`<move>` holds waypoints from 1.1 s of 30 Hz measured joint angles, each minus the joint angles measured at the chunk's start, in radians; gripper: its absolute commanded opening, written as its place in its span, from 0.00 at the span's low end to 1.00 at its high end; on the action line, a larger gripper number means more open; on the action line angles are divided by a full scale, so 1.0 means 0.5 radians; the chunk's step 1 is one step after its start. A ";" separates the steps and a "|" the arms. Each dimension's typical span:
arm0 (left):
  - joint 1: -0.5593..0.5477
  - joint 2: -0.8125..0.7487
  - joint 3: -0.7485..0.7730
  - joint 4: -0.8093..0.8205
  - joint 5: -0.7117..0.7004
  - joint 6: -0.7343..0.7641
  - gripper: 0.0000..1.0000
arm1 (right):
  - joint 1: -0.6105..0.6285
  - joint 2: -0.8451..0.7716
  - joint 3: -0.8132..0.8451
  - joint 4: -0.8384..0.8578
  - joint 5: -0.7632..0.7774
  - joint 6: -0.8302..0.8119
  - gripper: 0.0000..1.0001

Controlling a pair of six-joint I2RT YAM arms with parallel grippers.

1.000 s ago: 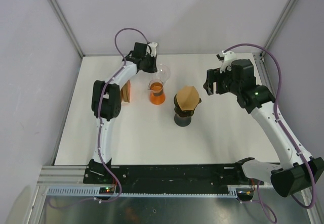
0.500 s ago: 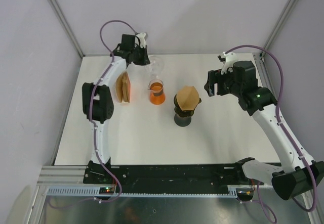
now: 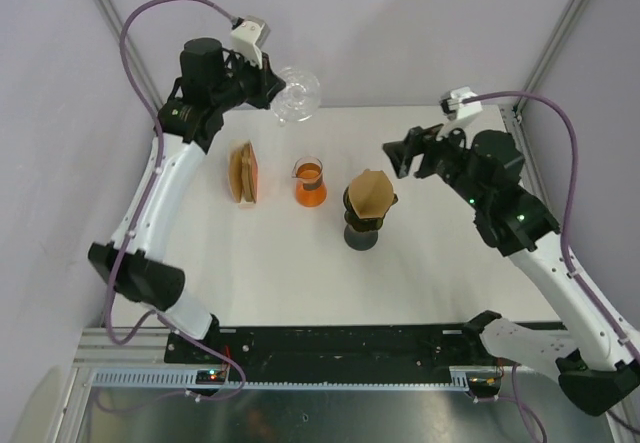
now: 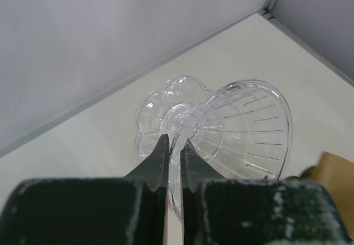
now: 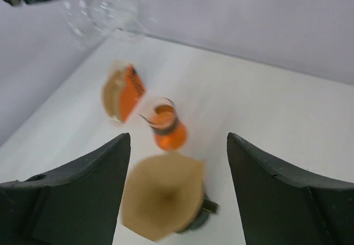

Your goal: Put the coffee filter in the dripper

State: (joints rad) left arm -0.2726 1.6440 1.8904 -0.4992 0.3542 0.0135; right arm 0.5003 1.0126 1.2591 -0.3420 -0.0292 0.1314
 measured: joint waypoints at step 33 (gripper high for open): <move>-0.240 -0.350 -0.253 -0.298 0.085 0.039 0.00 | 0.578 0.996 0.671 0.432 0.382 -0.072 0.01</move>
State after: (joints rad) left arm -0.3927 1.4689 1.7638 -0.6483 0.3969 0.0330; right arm 0.7895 1.5108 1.5944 -0.1261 0.1619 0.0956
